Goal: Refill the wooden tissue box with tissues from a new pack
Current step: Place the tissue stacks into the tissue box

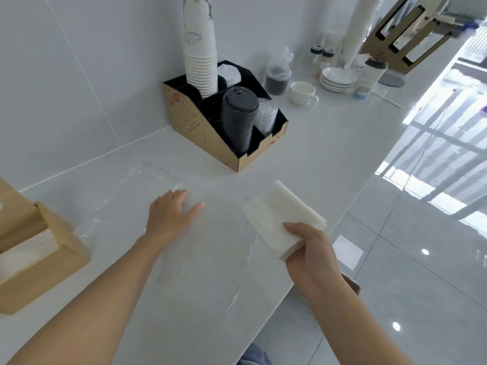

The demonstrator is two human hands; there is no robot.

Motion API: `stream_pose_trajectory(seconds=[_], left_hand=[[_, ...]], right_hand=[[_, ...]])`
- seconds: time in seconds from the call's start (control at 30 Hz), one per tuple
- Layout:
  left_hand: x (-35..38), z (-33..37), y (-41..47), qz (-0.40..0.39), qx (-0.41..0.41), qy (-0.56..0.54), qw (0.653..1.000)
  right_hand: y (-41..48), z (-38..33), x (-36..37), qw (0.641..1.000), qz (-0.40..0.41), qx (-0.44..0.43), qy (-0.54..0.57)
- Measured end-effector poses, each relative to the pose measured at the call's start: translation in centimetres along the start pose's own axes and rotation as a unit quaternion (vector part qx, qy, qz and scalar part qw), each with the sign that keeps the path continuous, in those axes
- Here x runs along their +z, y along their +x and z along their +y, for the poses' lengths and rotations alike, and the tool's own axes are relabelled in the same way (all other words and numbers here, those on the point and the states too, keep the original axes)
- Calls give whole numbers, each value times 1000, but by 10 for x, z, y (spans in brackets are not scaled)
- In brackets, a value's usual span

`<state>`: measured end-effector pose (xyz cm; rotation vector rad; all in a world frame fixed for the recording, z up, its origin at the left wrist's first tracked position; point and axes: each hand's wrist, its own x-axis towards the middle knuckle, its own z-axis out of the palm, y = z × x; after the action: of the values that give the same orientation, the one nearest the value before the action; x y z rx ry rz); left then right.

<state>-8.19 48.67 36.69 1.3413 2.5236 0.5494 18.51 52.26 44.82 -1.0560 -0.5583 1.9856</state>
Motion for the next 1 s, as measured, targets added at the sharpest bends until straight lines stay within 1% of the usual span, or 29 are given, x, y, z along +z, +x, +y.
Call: stream_pose_trajectory(seconds=[0.03, 0.07, 0.13, 0.17, 0.27, 0.33, 0.4, 0.43, 0.57, 0.67, 0.73, 0.87, 1.0], left_hand=[[-5, 2, -1, 15, -17, -76, 997], [-12, 4, -4, 16, -39, -162, 986], [-28, 7, -10, -4, -63, -323, 944], [-36, 6, -14, -9, -67, -381, 922], [-61, 0, -28, -16, -83, -503, 860], [-76, -10, -37, -42, -122, -567, 814], [-93, -23, -50, -73, -167, -609, 772], [-100, -31, -56, -91, -178, -621, 758], [-127, -67, -85, -133, -168, -638, 740], [-142, -92, -107, -93, -179, -647, 735], [-151, -102, -120, -67, -180, -645, 740], [-167, -120, -139, -19, -203, -647, 734], [-178, -129, -147, 6, -207, -626, 752]], right_hand=[[-1, 1, 6, 1000, -20, 9, -5], [-2, 2, 14, 999, -41, 19, -12], [-5, 7, 30, 996, -72, 35, -27], [-6, 11, 39, 995, -85, 44, -33], [-9, 27, 66, 988, -121, 80, -48], [-11, 40, 84, 982, -146, 106, -57], [-12, 55, 101, 973, -172, 135, -72], [-12, 61, 109, 968, -186, 148, -81], [-15, 88, 142, 929, -271, 222, -120], [-19, 106, 166, 894, -321, 271, -157], [-21, 116, 179, 875, -346, 286, -182], [-22, 134, 203, 840, -383, 317, -216], [-18, 148, 223, 810, -423, 339, -223]])
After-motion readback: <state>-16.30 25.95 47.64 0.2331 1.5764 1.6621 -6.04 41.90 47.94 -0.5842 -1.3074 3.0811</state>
